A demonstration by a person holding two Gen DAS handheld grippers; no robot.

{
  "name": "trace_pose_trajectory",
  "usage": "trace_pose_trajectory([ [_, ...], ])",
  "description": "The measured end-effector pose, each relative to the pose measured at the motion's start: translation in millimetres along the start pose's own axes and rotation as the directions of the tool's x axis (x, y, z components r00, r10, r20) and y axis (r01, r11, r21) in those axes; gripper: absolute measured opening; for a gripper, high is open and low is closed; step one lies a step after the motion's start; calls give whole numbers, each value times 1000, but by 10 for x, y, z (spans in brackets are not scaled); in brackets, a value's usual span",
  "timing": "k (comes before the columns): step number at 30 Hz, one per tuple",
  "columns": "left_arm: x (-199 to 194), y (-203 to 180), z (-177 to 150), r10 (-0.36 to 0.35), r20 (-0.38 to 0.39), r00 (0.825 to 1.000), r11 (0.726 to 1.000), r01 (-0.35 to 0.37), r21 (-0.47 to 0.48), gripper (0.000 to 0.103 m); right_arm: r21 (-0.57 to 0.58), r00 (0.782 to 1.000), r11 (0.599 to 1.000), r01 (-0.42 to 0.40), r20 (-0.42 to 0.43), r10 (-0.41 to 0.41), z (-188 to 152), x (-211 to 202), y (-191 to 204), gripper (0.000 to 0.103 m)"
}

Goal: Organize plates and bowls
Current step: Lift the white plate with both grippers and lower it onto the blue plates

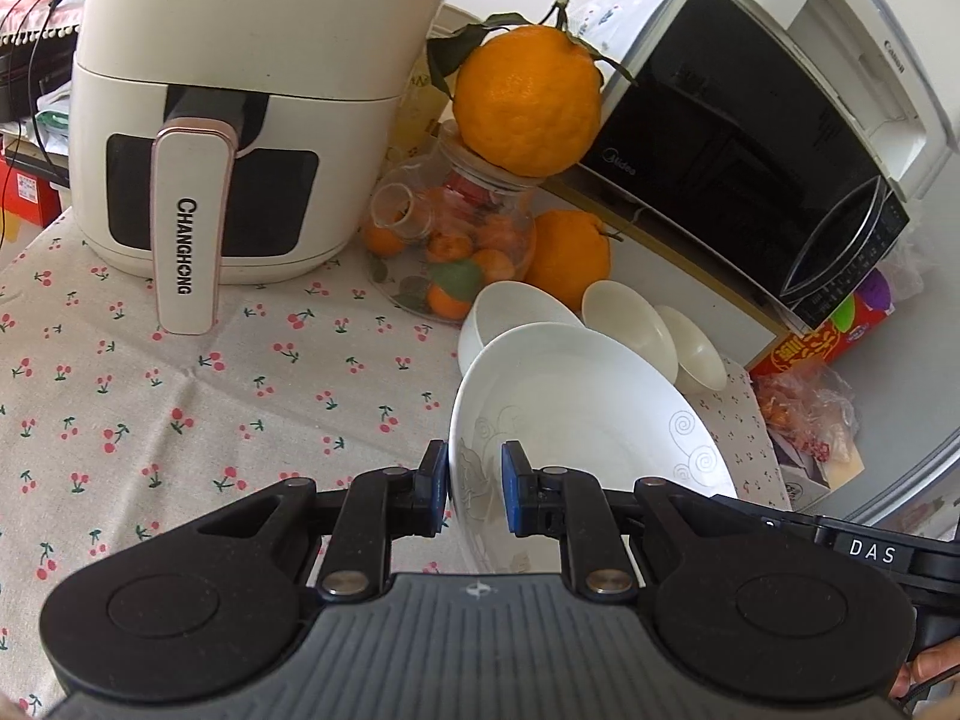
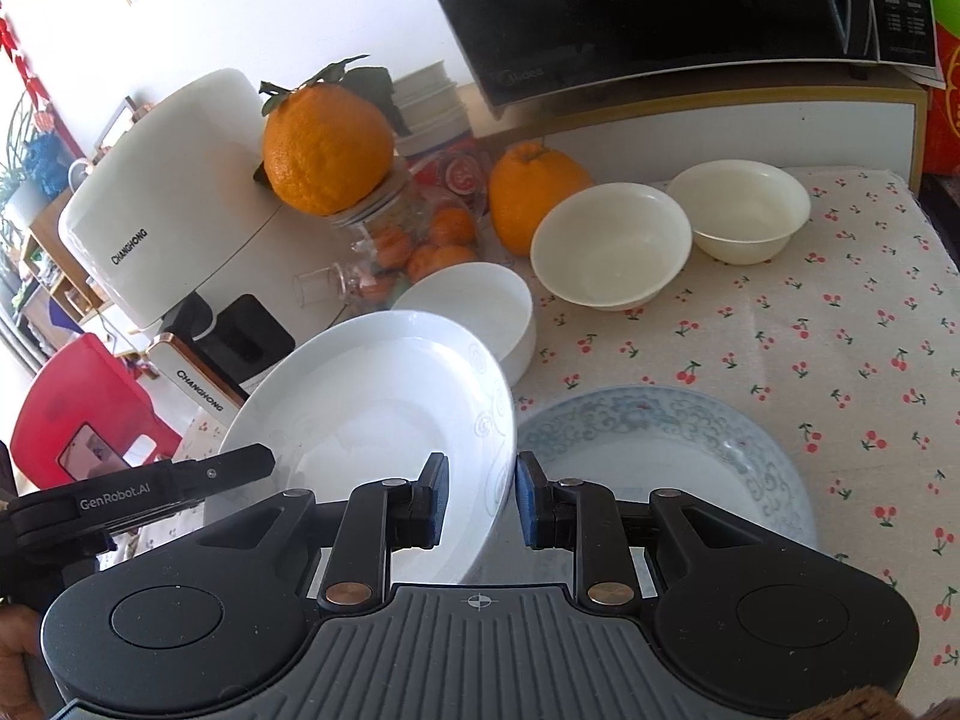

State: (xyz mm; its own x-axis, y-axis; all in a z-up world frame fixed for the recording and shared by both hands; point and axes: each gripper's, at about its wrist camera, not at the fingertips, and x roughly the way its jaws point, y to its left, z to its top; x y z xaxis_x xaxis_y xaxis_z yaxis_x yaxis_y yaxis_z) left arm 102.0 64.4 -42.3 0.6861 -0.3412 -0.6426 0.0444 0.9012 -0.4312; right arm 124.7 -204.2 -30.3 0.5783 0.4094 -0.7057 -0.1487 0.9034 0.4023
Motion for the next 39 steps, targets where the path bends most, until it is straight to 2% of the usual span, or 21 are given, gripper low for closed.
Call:
trace_pose_trajectory([
  [5, 93, -172, -73, -18, -17, 1000, 999, 18, 28, 16, 31, 999, 999, 36, -3, -35, -45, -112, -174, 24],
  [13, 264, -429, -200, -6, -51, 999, 995, 11, 97, 16, 68, 996, 994, 89, -22, -88, -151, -215, -428, 24],
  [20, 344, -637, -367, 31, -27, 999, 976, -24, 215, 16, 113, 991, 985, 126, -61, -120, -220, -232, -619, 24],
  [36, 529, -769, -533, 77, -61, 995, 960, -57, 275, 16, 135, 976, 968, 210, -95, -198, -223, -171, -755, 24],
  [39, 561, -813, -585, 89, -62, 994, 950, -66, 306, 17, 111, 970, 965, 236, -94, -226, -218, -162, -744, 24],
])
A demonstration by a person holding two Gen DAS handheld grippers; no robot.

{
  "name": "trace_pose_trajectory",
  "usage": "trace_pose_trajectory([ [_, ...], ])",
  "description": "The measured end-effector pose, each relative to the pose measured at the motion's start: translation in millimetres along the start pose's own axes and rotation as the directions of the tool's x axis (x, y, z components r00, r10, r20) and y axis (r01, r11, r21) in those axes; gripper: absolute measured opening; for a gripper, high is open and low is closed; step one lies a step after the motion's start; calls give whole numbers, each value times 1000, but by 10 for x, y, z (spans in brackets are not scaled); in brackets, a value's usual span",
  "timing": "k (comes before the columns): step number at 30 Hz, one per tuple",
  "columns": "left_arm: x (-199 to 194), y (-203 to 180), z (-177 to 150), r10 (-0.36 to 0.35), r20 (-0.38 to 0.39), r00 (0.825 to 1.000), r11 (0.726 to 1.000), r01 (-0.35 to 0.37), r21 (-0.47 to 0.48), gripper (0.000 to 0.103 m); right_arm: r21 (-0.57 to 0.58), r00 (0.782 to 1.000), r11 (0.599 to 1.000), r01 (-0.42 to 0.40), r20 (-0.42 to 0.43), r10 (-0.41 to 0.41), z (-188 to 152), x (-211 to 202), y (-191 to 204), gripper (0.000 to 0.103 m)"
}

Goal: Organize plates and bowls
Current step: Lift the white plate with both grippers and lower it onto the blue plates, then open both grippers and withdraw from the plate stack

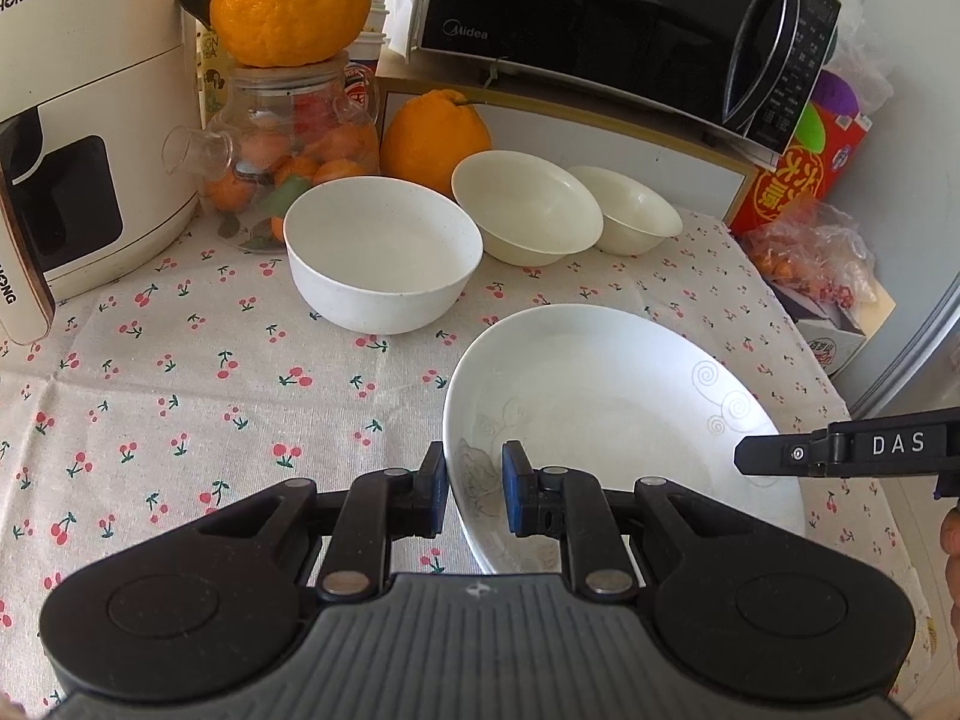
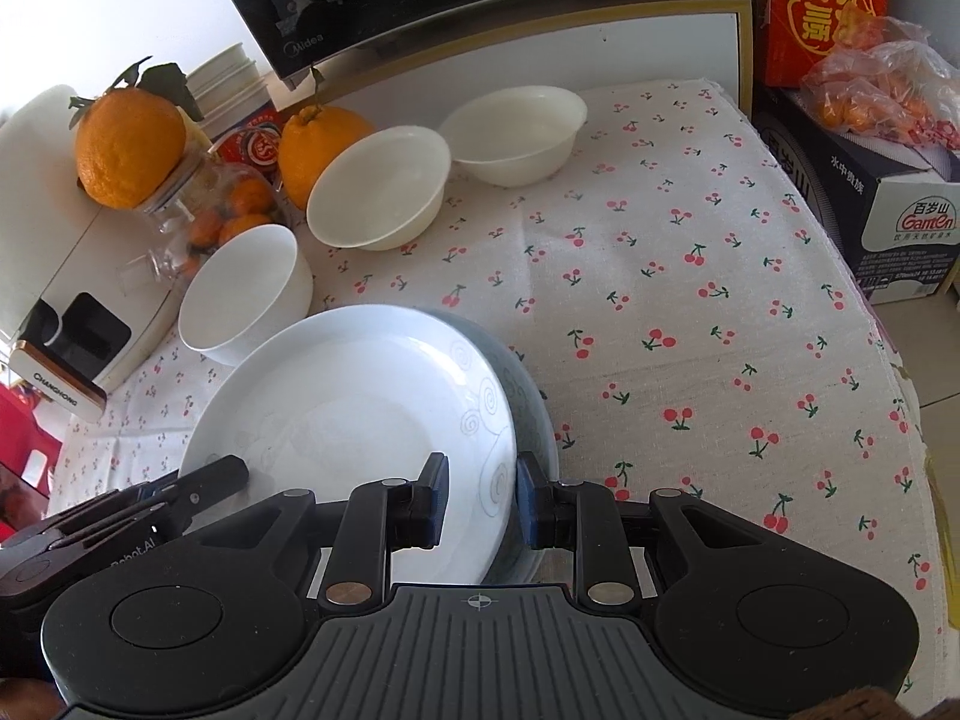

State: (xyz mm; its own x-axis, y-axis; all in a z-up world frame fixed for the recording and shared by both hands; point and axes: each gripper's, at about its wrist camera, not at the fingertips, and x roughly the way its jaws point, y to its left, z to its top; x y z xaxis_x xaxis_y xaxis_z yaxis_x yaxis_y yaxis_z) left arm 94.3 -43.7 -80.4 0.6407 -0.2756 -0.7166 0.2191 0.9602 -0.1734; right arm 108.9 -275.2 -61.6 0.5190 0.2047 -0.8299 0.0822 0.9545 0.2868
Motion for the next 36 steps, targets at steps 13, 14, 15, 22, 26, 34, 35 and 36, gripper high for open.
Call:
trace_pose_trajectory([
  [13, -15, -156, -37, 79, 34, 996, 988, -83, 132, 21, -86, 998, 994, 67, 11, -66, -9, 4, 131, 24],
  [14, -18, -164, -41, 83, 36, 996, 986, -88, 142, 21, -91, 998, 993, 70, 10, -70, -9, 4, 139, 24],
  [15, -21, -171, -45, 88, 37, 995, 984, -92, 149, 21, -96, 997, 993, 74, 10, -74, -10, 5, 147, 24],
  [22, -32, -197, -52, 105, 36, 994, 978, -110, 177, 21, -127, 995, 987, 96, 14, -95, -33, -10, 198, 25],
  [26, -33, -190, -45, 102, 30, 994, 979, -106, 174, 21, -135, 995, 986, 96, 13, -95, -46, -22, 209, 26],
  [34, -36, -168, -27, 97, 14, 995, 983, -98, 157, 24, -143, 995, 984, 101, 14, -100, -57, -44, 221, 26],
  [35, -36, -163, -23, 97, 12, 995, 983, -97, 154, 25, -144, 995, 984, 102, 14, -101, -57, -42, 222, 26],
  [36, -37, -158, -20, 97, 10, 995, 984, -98, 150, 25, -145, 995, 984, 102, 14, -101, -55, -46, 222, 26],
])
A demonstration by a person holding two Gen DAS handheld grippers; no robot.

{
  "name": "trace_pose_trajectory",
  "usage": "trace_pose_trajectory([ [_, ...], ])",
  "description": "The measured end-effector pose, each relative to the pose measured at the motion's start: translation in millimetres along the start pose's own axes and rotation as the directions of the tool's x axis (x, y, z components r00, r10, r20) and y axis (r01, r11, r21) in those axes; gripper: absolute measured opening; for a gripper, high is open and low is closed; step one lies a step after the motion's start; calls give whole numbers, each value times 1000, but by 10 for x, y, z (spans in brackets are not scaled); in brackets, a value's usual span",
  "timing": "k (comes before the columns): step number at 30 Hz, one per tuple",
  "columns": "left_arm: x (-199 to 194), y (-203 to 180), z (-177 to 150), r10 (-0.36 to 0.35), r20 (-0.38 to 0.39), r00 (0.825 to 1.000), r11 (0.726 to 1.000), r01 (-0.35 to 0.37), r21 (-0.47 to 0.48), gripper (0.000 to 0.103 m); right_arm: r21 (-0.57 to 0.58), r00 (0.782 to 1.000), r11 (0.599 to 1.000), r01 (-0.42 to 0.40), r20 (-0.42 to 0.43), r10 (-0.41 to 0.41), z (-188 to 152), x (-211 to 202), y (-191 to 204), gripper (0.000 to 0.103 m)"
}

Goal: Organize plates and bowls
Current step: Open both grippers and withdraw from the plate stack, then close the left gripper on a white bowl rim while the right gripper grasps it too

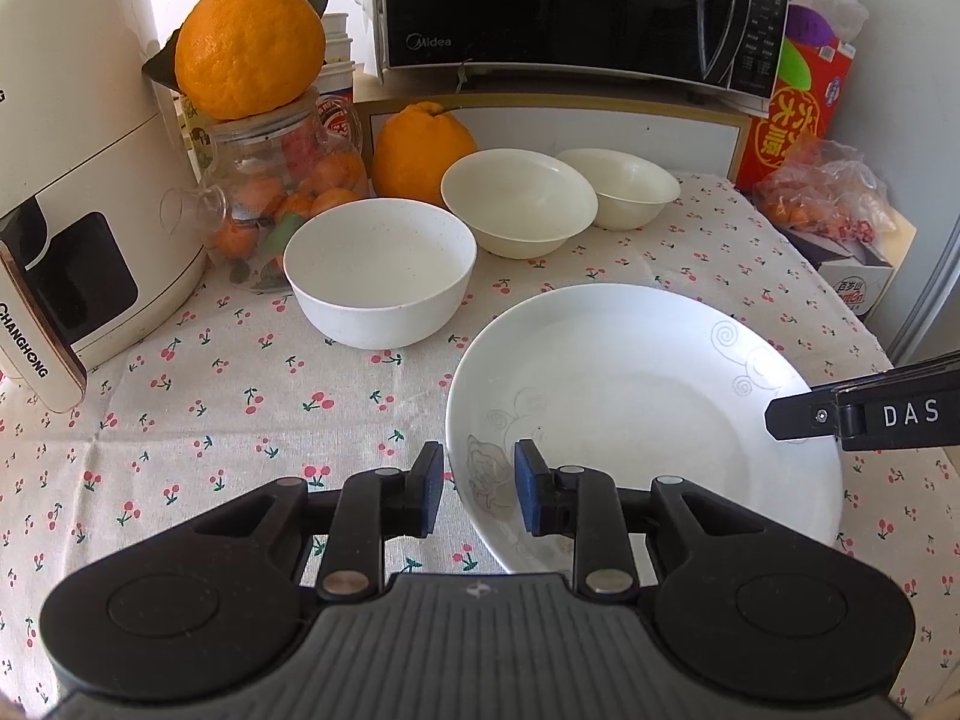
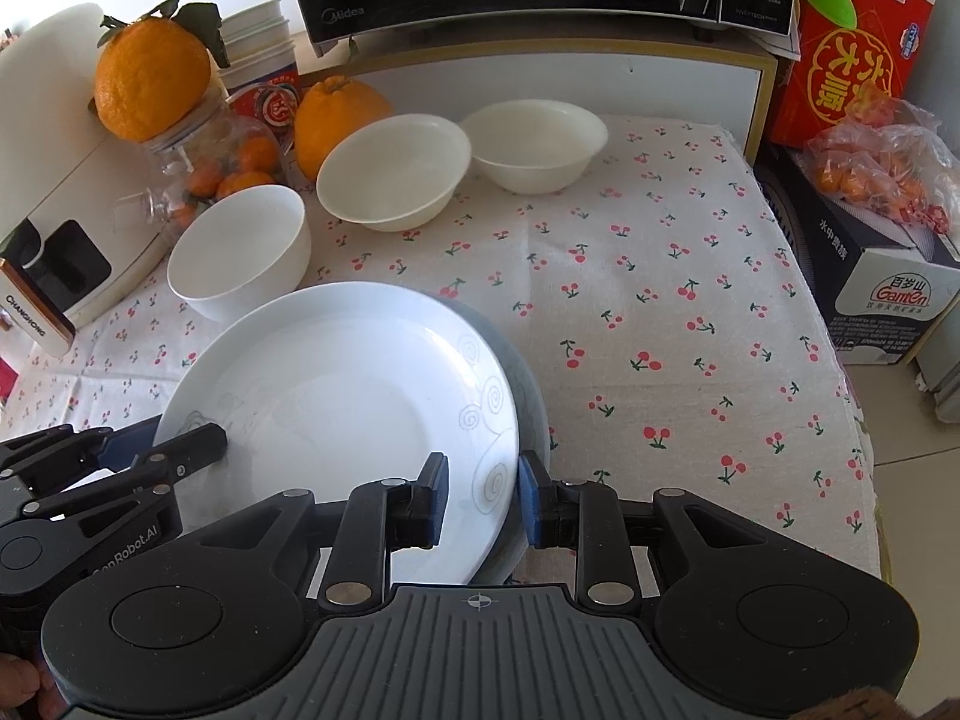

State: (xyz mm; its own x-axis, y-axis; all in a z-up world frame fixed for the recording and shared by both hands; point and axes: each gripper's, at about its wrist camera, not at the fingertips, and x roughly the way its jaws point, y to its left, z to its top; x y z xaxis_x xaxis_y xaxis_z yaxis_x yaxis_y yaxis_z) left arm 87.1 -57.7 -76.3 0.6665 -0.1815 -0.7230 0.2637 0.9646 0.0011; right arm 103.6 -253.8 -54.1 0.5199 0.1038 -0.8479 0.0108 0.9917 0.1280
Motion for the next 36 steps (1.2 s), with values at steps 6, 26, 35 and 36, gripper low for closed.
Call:
trace_pose_trajectory([
  [6, 0, 33, 11, 1, -9, 1000, 1000, -1, -15, 25, -25, 999, 1000, 19, 40, -18, 17, -92, 8, 26],
  [26, -1, 273, 368, 26, -91, 995, 1000, -27, -9, 84, 88, 993, 996, -26, 118, 16, 306, -87, -71, 81],
  [35, 82, 704, 516, 97, 62, 993, 993, -92, -81, 102, 177, 983, 977, -121, 158, 93, 595, 186, 93, 88],
  [36, 121, 764, 503, 107, 74, 992, 990, -99, -101, 102, 183, 981, 974, -134, 166, 104, 628, 215, 124, 88],
])
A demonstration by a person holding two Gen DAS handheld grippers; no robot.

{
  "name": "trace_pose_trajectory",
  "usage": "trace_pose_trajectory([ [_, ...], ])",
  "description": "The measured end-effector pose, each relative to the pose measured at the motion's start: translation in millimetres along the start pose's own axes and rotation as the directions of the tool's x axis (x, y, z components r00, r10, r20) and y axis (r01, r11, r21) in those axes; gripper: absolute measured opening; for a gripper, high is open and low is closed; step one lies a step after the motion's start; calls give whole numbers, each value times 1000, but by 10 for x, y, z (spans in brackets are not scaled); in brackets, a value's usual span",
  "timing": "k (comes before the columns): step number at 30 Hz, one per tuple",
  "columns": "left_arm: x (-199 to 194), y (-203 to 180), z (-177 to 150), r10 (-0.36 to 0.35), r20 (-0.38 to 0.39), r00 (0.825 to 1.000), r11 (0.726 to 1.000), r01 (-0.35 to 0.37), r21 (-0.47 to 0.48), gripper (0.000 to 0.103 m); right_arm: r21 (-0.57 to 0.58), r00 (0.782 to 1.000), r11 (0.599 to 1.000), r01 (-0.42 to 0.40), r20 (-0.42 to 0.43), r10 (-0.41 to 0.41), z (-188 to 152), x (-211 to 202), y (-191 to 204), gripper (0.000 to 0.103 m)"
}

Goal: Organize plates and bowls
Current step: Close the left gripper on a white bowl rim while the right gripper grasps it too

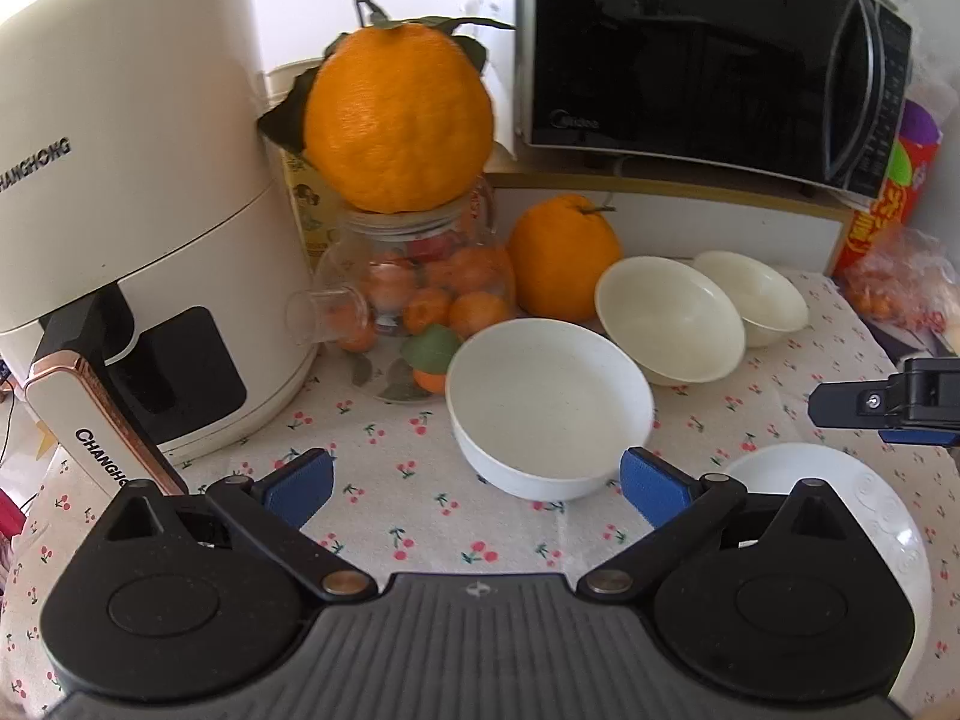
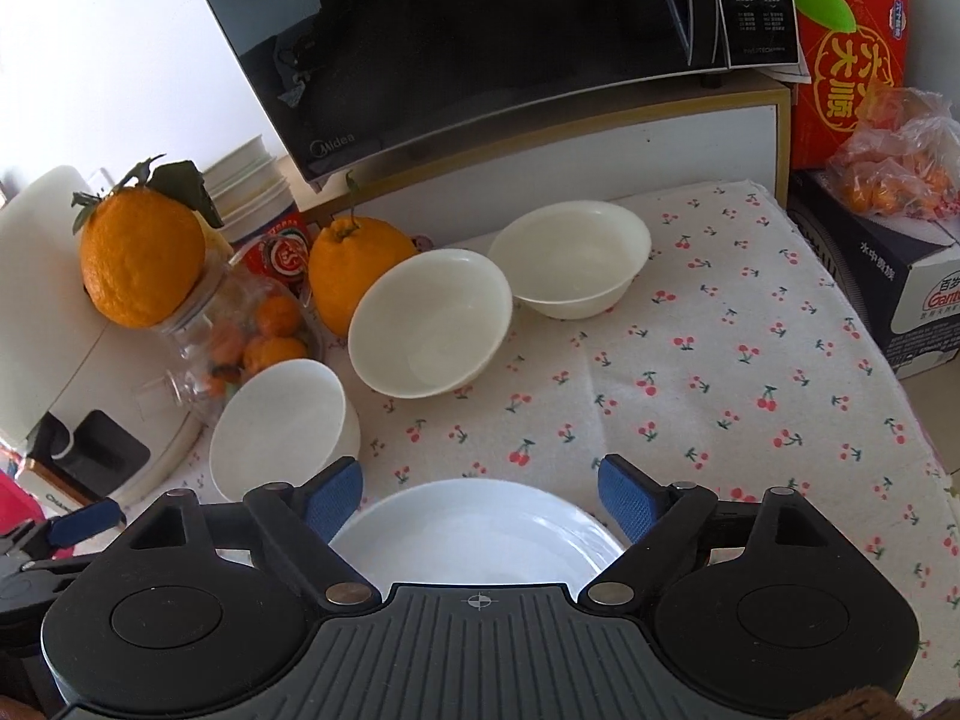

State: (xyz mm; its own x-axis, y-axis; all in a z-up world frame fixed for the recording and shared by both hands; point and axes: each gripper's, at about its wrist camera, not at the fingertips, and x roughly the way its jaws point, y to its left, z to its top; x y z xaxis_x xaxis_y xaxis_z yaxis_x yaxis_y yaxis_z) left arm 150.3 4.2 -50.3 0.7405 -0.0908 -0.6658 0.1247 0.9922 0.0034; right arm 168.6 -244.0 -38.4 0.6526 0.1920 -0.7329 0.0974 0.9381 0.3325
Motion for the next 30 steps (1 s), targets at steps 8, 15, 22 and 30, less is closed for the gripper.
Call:
trace_pose_trajectory([
  [8, 323, 312, 109, -70, 1, 998, 969, 69, -238, 97, 41, 991, 991, -125, 49, 123, 127, 375, 313, 89],
  [15, 554, 353, 83, -142, 2, 990, 929, 134, -345, 63, 110, 980, 974, -197, 38, 194, 134, 708, 398, 88],
  [22, 644, 320, 26, -158, -23, 987, 922, 139, -362, 40, 109, 985, 979, -173, 12, 172, 90, 821, 404, 52],
  [30, 640, 324, 56, -184, -32, 982, 920, 160, -358, 20, 101, 979, 974, -204, -11, 206, 64, 850, 427, 20],
])
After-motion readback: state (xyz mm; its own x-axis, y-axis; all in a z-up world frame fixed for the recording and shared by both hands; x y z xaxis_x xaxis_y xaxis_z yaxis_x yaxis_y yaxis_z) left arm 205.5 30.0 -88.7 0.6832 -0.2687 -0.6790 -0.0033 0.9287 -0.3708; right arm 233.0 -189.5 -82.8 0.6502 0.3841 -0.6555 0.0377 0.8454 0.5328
